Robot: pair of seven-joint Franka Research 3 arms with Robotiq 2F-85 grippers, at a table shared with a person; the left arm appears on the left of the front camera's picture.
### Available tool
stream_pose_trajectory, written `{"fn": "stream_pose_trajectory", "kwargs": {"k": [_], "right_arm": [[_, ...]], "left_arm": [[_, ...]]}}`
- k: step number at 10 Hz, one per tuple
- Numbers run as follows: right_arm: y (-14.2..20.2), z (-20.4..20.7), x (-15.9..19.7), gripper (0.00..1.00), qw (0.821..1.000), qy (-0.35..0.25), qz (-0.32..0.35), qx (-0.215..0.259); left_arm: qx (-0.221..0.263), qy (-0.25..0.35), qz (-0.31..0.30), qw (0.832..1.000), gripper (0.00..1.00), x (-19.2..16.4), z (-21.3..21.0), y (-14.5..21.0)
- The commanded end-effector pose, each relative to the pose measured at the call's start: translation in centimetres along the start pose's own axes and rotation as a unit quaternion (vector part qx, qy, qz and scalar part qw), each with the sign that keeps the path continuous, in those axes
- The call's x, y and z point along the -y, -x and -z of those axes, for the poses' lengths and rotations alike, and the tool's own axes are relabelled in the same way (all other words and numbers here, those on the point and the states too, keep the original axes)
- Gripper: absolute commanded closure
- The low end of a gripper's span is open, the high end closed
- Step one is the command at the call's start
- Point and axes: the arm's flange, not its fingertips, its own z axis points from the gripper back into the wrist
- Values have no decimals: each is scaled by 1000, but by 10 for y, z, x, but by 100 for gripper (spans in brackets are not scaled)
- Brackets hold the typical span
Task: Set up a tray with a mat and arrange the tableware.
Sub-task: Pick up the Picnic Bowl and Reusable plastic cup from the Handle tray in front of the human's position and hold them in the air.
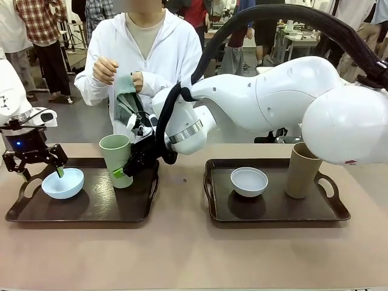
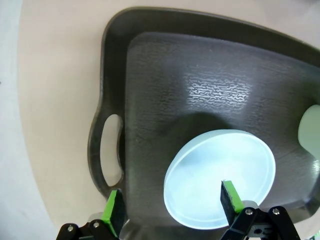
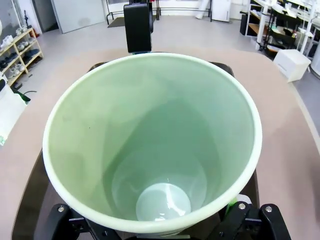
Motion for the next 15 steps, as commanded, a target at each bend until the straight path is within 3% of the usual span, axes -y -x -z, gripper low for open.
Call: {"fn": "stream_pose_trajectory", "kwargs": {"k": [1, 2, 3, 4, 5, 6, 7, 8, 9, 10, 11, 12, 14, 15], "right_arm": [[-3, 2, 3, 40, 1000, -8, 5, 8], [-4, 1, 4, 59, 1000, -13, 3, 7], [-3, 0, 4, 100, 1000, -11, 2, 7], [-2, 1, 3, 100, 1000, -11, 0, 8], [-1, 0, 3, 100, 1000, -11, -2, 6], [-2, 0, 3, 77, 1000, -12, -4, 7], [-1, 0, 3, 77, 1000, -12, -4, 5], [0, -1, 2, 100, 1000, -13, -5, 4], [0, -2, 1, 77, 1000, -13, -4, 3], [0, -3, 1, 100, 1000, -11, -4, 4], [-2, -4, 1, 77, 1000, -8, -6, 3], [-1, -7, 1, 100, 1000, -7, -6, 3], [-3, -10, -1, 100, 1000, 7, -1, 0], [-8, -17, -4, 34, 1000, 4, 4, -2]], "left_arm": [[-14, -23, -3, 1000, 0, 4, 3, -5], [-19, -27, 3, 999, 0, 4, 5, -6], [-22, -37, 6, 999, 54, 3, 8, -6], [-23, -41, 5, 999, 56, 2, 9, -4], [-25, -41, 4, 999, 100, 2, 10, -4], [-25, -41, 2, 999, 100, 1, 9, -4], [-25, -42, 1, 999, 100, 1, 10, -4], [-25, -41, 0, 999, 82, 1, 11, -4], [-25, -39, -2, 999, 91, 1, 11, -4], [-28, -34, -6, 999, 100, 0, 10, -4], [-31, -31, -8, 999, 100, 0, 9, -4], [-32, -29, -12, 999, 100, 0, 8, -4], [-35, -25, -15, 999, 100, -2, 5, -4], [-52, -15, -20, 998, 100, -3, 1, -2]]}}
